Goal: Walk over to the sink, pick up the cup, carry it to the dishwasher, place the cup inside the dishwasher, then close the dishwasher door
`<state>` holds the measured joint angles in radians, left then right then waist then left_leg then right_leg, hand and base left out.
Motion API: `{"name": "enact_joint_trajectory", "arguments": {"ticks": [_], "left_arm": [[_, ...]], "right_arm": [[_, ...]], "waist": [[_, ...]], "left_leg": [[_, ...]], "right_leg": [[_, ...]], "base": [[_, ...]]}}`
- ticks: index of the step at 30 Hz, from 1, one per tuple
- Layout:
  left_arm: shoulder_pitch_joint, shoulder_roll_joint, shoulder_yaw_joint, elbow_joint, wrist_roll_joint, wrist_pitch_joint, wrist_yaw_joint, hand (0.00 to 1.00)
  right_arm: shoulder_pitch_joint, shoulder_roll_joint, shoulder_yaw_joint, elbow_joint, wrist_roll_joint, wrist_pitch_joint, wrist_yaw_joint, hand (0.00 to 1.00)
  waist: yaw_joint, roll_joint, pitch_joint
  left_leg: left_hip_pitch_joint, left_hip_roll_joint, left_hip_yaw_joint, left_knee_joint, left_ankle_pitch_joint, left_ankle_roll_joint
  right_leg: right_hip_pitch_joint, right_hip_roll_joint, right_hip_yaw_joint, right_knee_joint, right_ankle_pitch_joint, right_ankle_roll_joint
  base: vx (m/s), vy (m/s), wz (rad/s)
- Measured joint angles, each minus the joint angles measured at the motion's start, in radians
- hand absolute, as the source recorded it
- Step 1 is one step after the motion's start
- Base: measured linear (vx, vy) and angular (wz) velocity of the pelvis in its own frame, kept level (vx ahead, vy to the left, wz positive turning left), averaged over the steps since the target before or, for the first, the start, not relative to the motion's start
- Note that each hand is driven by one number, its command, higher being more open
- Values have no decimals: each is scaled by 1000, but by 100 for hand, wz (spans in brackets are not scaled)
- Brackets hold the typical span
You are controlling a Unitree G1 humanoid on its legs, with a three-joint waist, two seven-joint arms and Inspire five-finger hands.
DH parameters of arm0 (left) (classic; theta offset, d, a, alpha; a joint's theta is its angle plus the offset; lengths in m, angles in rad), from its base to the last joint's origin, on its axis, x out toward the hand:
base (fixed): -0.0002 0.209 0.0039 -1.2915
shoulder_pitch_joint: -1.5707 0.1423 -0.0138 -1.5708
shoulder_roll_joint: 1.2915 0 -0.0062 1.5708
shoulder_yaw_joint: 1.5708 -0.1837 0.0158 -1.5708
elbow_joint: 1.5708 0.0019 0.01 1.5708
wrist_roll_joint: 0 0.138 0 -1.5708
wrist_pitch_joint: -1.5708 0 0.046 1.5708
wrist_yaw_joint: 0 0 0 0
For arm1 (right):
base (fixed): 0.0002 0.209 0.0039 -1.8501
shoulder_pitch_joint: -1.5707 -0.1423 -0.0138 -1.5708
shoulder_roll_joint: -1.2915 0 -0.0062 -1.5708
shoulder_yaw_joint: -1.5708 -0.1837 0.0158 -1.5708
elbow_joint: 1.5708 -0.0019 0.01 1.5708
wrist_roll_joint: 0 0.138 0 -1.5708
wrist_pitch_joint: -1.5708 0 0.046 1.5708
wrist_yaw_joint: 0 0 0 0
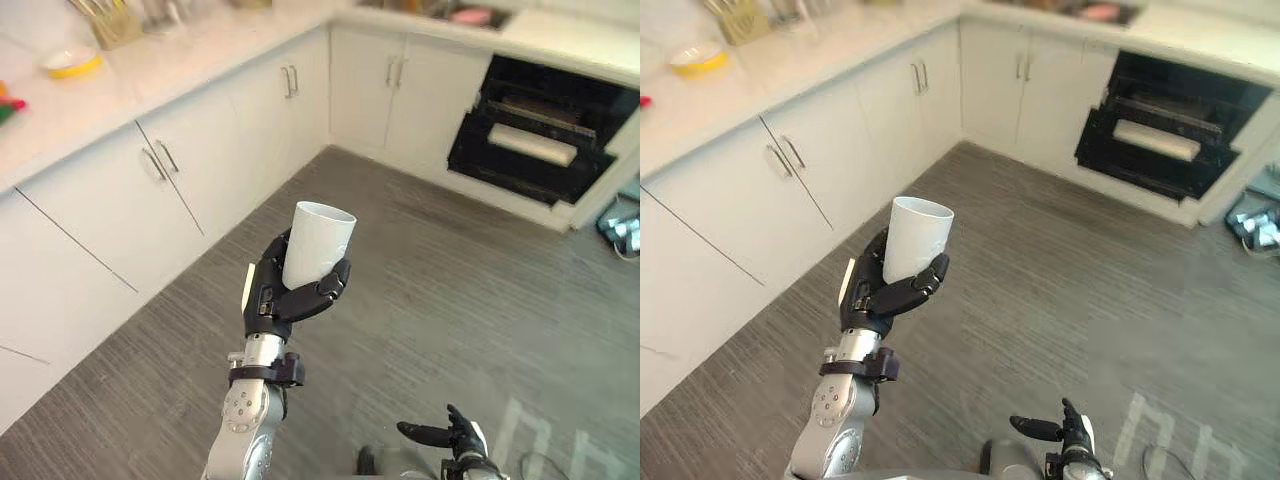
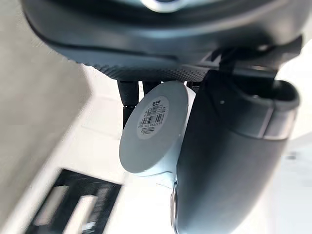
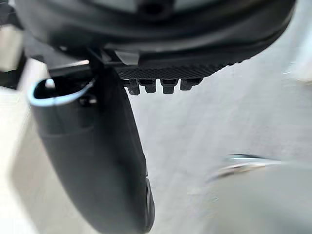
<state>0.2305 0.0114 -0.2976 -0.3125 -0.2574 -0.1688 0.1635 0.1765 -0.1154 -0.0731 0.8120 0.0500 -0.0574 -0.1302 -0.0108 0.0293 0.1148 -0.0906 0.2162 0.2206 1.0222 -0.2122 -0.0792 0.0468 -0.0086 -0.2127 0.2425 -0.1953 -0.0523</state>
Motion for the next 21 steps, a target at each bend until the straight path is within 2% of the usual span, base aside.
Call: {"name": "enact_joint_trajectory", "arguments": {"ticks": [1, 3, 5, 6, 7, 8, 9, 10, 12, 13, 14, 15, 16, 17, 18, 19, 20, 21], "left_arm": [[4, -2, 7, -15, 0, -8, -6, 0], [3, -1, 18, -35, 0, -18, -14, 0], [4, 8, 38, -29, -1, -27, -15, 0], [4, 8, 42, -26, -1, -26, -15, 0], [4, 8, 45, -18, -1, -26, -16, 0], [4, 5, 47, -15, 0, -26, -15, 0], [4, 4, 48, -11, 0, -26, -14, 0], [-4, 20, 58, -4, 0, -22, -11, 0], [-10, 28, 60, -4, 0, -12, -8, 0], [-7, 36, 51, -4, 0, -7, -8, 0], [-7, 45, 47, -4, 1, -5, -8, 0], [-8, 71, 40, -4, 2, 0, -8, 0], [-7, 90, 33, -4, 3, 8, -8, 0], [-7, 97, 17, -6, 4, 10, -7, 0], [-7, 97, 9, -8, 4, 9, -7, 0], [-11, 97, -12, -20, 4, 8, -8, 0], [-13, 98, -27, -35, 4, 7, -8, 0], [-14, 97, -37, -42, 4, 5, -9, 0]], "right_arm": [[-11, 1, 0, -3, 0, -6, 0, 100], [-34, 2, 0, 6, 0, -10, 0, 100], [-78, -3, -1, 51, 0, -13, -2, 100], [-79, -4, -1, 57, 1, -13, -2, 100], [-76, -14, -2, 75, 1, -13, -5, 100], [-67, -25, -3, 90, 1, -11, -5, 100], [-59, -23, -3, 95, 1, -8, -6, 100], [-57, -1, -3, 109, 1, -4, -7, 100], [-45, 8, -2, 110, 0, -2, -4, 100], [-39, 10, -4, 110, -1, 5, -3, 100], [-39, 13, -4, 109, -2, 7, -3, 100], [-40, 24, -4, 108, -5, 8, -2, 100], [-38, 33, -13, 100, -3, 10, 4, 100], [-37, 32, -7, 72, -6, 9, 3, 100], [-37, 34, -4, 66, -6, 7, 3, 100], [-41, 43, 6, 55, -14, 2, 5, 100], [-45, 53, 13, 45, -16, 1, 6, 100], [-46, 60, 13, 38, -16, 0, 8, 100]], "waist": [[4, 0, -1], [21, 0, -2], [39, -16, 6], [36, -18, 8], [29, -20, 10], [27, -8, 8], [28, -8, 7], [21, -35, 6], [21, -52, 8], [27, -55, 10], [26, -58, 11], [19, -70, 17], [10, -78, 13], [-4, -74, 12], [-5, -69, 10], [-8, -61, 4], [-12, -63, 3], [-16, -63, 3]], "left_leg": [[-54, 25, 26, 39, -24, 23], [-156, 37, 43, -15, -69, 41], [-227, -28, 24, -306, -65, 45], [-241, -51, 11, -384, -49, 43], [-249, -103, -29, -570, 31, 32], [-240, -123, -74, -732, 159, 25], [-230, -123, -79, -732, 242, 27], [-235, -152, -62, -681, 200, 56], [-261, -160, -37, -594, 112, 79], [-241, -163, -12, -571, 64, 87], [-220, -168, 0, -571, 50, 86], [-159, -188, 21, -592, 22, 96], [-107, -205, 29, -620, 6, 104], [-12, -214, 44, -676, -11, 108], [17, -214, 47, -698, -12, 112], [76, -213, 53, -755, -24, 117], [112, -211, 53, -782, -25, 111], [133, -208, 53, -795, -30, 104]], "right_leg": [[37, 3, 6, -36, 0, 0], [82, -3, 31, -88, 0, 2], [118, -53, 72, -124, -9, 40], [127, -71, 74, -130, -14, 50], [147, -99, 76, -141, -30, 80], [171, -105, 82, -154, -51, 117], [187, -107, 91, -161, -62, 135], [200, -147, 99, -157, -71, 142], [169, -177, 132, -79, -69, 143], [113, -196, 167, 57, -69, 144], [72, -208, 181, 159, -65, 150], [-20, -240, 206, 389, -14, 188], [-85, -254, 224, 551, 0, 191], [-170, -246, 214, 713, -18, 164], [-200, -239, 196, 735, -27, 149], [-272, -222, 142, 751, -49, 113], [-321, -205, 107, 741, -63, 91], [-349, -192, 89, 726, -70, 82]], "base": [[372, -70, -25], [308, 20, -36], [369, 140, -50], [381, 203, -25], [393, 250, -16], [404, 276, -23], [422, 307, -27], [418, 288, -19], [455, 303, -27], [411, 299, -44], [487, 350, -51], [317, 205, -32], [487, 247, -37], [412, 172, -26], [490, 181, -29], [414, 98, -16], [420, 72, -10], [471, 26, 0]]}}
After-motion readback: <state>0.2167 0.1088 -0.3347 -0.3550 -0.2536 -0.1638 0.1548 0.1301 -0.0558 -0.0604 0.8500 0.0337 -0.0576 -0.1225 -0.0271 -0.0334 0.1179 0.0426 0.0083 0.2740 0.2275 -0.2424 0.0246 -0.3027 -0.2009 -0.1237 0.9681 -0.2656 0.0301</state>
